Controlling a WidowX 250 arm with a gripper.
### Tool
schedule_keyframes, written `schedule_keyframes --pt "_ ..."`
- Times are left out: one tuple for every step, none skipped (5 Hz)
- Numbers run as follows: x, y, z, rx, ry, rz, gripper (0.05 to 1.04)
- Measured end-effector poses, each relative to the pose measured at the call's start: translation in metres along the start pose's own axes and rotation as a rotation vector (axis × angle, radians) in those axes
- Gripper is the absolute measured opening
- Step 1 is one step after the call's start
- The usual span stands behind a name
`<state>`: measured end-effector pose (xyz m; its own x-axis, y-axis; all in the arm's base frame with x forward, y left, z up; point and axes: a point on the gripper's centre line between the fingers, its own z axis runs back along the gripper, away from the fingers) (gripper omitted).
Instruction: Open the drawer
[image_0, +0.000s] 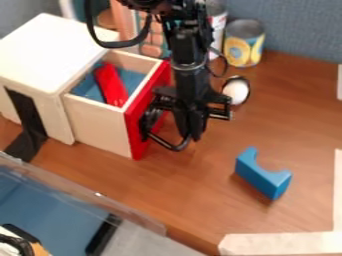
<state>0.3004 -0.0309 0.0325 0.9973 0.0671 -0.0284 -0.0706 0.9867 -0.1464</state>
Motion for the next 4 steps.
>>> schedule_keyframes --pt "-0.001 -0.003 0.005 -0.015 -0.008 -0.008 0.122" --pt "-0.003 -0.011 0.005 -0.026 -0.003 -0.02 0.122" --pt "-0.004 -0.013 0.004 -0.037 0.0 -0.025 0.122" --pt "-0.007 -0.015 0.004 -0.035 0.0 -0.033 0.122"
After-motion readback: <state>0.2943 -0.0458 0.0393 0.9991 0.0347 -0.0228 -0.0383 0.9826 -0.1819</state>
